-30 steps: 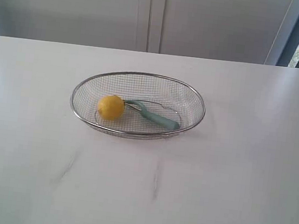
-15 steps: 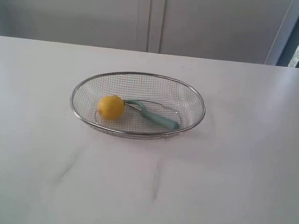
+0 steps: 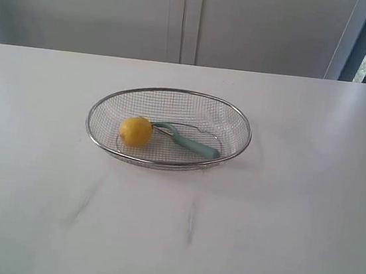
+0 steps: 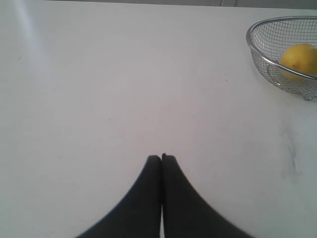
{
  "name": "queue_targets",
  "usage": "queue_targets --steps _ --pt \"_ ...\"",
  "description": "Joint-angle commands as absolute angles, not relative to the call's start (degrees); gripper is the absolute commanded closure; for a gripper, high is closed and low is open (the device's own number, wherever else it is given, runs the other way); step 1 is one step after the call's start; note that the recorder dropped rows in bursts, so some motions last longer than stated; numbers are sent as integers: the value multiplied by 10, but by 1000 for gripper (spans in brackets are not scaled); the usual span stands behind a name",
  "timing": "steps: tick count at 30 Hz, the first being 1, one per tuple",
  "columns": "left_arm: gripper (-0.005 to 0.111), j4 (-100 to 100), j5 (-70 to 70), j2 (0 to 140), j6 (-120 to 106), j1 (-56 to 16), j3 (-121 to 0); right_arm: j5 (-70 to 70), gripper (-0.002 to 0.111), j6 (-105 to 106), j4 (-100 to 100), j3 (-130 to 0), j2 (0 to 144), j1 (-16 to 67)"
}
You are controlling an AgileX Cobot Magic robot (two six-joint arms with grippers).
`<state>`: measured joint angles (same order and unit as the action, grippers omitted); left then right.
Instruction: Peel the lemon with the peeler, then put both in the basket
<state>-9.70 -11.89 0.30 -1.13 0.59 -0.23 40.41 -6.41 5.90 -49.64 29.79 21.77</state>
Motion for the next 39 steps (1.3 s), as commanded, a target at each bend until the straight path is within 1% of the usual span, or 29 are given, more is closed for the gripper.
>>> queue_targets --steps 1,6,9,12,15,20,29,39 --pt "107 -99 -121 0 -14 6 0 400 108 -63 60 -483 293 217" --pt "107 -99 -121 0 -14 6 0 398 108 -63 56 -434 240 212" --pt "107 -99 -121 0 -14 6 0 390 108 -63 46 -388 175 177" --pt "107 -99 -121 0 -14 6 0 344 108 -82 46 -337 105 110" --pt "107 -99 -121 0 -14 6 0 257 108 -82 45 -284 48 38" --pt "107 -99 -121 0 -16 6 0 173 108 -77 46 -179 0 -72" --pt "107 -99 -121 0 -16 6 0 172 108 -76 61 0 0 -86" --pt "107 -99 -121 0 -16 6 0 181 108 -77 61 0 0 -84"
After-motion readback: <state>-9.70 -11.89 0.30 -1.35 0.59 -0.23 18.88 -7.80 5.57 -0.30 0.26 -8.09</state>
